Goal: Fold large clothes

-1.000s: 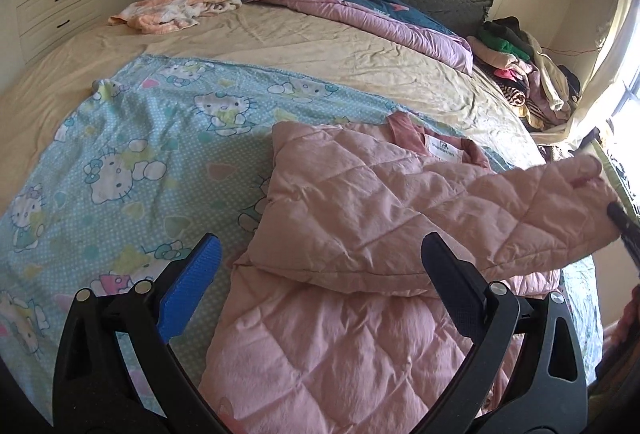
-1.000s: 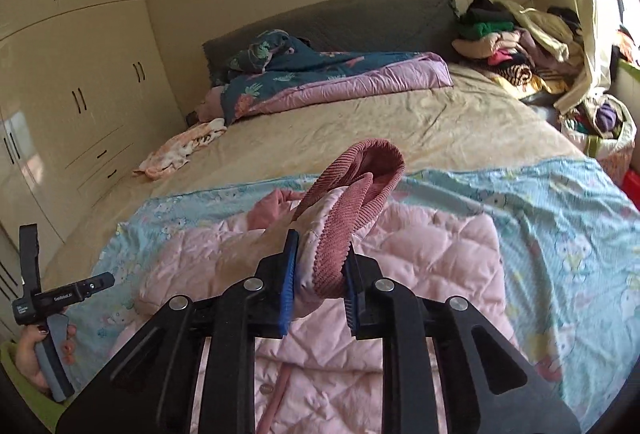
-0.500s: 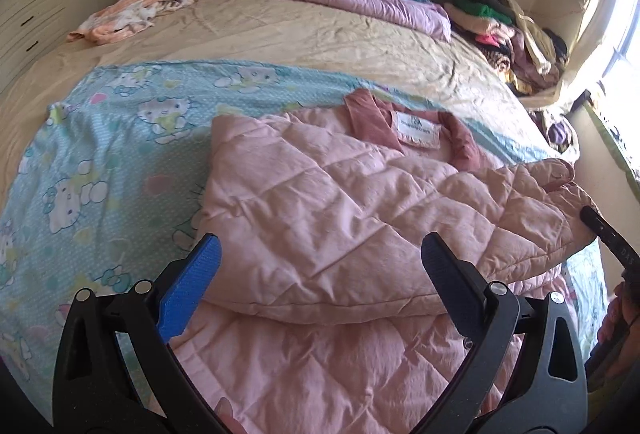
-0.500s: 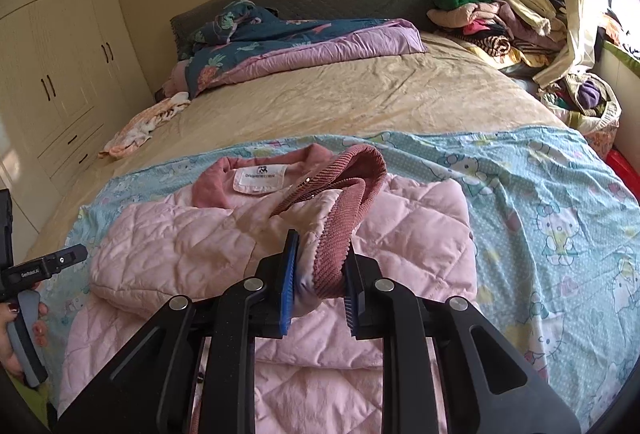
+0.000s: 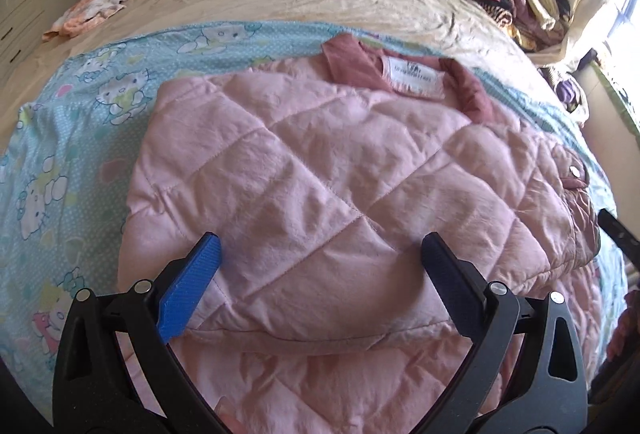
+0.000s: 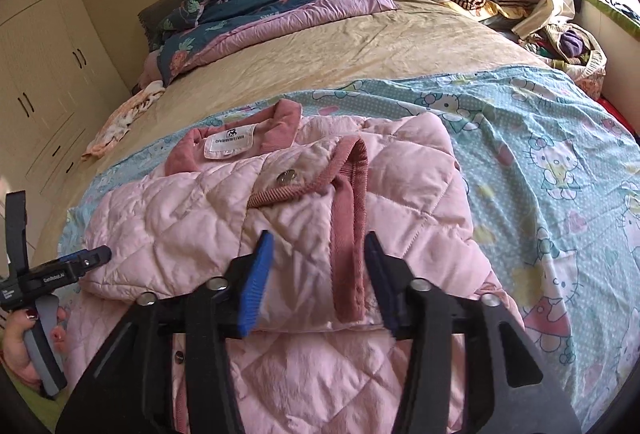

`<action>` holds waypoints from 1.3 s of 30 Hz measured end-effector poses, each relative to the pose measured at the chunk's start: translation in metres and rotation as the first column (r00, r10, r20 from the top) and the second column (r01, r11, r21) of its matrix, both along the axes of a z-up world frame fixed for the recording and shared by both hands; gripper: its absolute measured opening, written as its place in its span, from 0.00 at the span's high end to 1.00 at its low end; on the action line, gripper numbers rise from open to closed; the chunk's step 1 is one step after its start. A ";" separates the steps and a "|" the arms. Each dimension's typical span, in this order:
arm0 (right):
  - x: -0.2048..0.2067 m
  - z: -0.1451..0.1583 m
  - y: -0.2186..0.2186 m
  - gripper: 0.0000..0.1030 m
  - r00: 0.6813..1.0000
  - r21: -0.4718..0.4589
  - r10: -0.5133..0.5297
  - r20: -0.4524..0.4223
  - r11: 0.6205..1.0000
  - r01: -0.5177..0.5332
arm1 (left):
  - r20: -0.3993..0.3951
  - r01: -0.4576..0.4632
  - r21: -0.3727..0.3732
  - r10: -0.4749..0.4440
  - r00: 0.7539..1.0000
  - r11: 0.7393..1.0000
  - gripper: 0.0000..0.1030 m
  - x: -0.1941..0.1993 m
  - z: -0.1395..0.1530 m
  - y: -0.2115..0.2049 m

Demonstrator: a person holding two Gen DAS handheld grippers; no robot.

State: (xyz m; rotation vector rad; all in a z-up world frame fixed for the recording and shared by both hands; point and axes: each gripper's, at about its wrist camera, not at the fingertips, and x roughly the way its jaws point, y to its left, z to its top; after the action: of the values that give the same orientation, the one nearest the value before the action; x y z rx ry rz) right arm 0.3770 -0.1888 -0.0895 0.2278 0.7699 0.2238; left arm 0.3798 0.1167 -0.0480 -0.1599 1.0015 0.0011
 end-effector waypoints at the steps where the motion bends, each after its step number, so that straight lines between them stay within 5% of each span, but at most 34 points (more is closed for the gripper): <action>1: -0.002 0.001 -0.001 0.38 1.000 -0.007 -0.009 0.006 1.000 0.009 | -0.006 0.003 0.005 -0.003 1.000 1.000 0.09 0.001 -0.004 0.000; 14: -0.006 0.030 0.055 0.28 0.985 -0.087 0.163 0.056 0.984 -0.158 | -0.033 0.005 -0.026 -0.006 0.999 1.000 0.08 0.011 -0.036 0.009; 24: 0.034 -0.032 0.115 0.22 0.955 -0.200 0.253 -0.152 0.939 -0.281 | -0.014 0.009 -0.023 -0.009 1.000 1.000 0.08 0.004 -0.030 0.008; 30: 0.041 -0.058 0.116 0.18 0.958 -0.192 0.242 -0.153 0.944 -0.269 | -0.007 0.014 -0.008 -0.014 1.000 1.000 0.08 0.003 -0.028 0.005; 39: 0.028 -0.049 0.109 0.18 0.964 -0.158 0.218 -0.153 0.957 -0.242 | 0.002 0.025 -0.008 -0.025 1.000 1.000 0.09 -0.009 -0.016 0.001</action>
State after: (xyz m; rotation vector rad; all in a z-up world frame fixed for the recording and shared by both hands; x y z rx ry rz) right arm 0.4053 -0.0799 -0.1386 -0.0161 0.9453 0.3622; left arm 0.3709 0.1182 -0.0643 -0.1544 1.0018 -0.0256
